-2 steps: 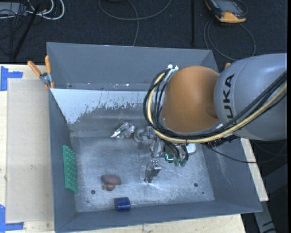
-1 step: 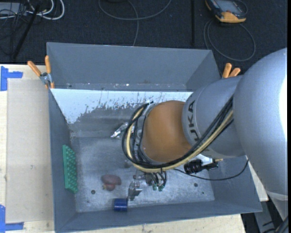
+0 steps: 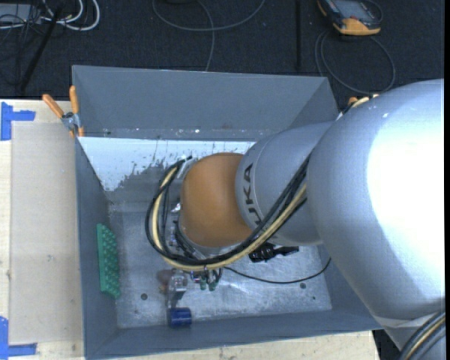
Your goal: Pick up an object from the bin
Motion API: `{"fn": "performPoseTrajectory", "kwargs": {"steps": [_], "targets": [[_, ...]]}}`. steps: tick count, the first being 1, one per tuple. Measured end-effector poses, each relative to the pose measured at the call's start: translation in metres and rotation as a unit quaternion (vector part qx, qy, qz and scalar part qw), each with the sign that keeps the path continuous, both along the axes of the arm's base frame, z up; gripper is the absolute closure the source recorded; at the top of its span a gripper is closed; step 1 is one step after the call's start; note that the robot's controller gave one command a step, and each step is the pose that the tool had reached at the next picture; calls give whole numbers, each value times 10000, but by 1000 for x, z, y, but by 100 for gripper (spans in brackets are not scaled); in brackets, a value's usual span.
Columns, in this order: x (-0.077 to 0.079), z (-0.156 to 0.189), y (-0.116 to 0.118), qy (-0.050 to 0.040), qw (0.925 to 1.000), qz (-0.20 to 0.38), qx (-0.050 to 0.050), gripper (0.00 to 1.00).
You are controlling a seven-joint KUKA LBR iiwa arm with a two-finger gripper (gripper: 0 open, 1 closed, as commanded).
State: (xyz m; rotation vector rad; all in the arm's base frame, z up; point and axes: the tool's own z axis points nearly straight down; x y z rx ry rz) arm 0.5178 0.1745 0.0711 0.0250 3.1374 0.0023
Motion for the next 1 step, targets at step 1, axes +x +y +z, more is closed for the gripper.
{"fn": "performPoseTrajectory", "kwargs": {"steps": [1], "targets": [[2,3,-1,-25,10000,-29,10,100]]}}
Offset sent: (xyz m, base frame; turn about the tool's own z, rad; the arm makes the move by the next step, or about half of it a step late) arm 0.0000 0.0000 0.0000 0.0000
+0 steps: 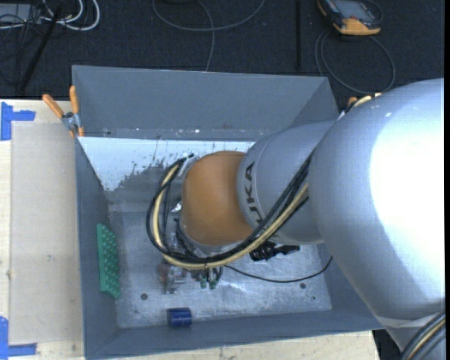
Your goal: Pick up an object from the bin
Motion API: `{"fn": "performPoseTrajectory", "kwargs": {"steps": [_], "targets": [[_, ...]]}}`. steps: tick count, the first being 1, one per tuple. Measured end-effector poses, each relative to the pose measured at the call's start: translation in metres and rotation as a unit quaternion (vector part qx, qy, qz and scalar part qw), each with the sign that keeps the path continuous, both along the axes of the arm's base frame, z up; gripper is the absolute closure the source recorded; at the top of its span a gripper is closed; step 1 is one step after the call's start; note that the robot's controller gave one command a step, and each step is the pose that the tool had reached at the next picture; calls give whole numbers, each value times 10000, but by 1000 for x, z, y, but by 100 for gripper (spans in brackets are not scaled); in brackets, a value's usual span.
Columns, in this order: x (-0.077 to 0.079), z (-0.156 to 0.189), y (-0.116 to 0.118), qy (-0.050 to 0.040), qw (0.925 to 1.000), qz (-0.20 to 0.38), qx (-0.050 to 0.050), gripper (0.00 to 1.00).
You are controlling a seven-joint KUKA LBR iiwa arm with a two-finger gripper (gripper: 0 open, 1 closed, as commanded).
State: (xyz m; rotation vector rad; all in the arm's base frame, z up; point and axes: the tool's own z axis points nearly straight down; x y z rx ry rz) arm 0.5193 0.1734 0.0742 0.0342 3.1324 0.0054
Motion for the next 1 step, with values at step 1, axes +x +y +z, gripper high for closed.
{"fn": "performPoseTrajectory", "kwargs": {"steps": [1], "targets": [[10,195,15,3,9902,1399,-14,100]]}}
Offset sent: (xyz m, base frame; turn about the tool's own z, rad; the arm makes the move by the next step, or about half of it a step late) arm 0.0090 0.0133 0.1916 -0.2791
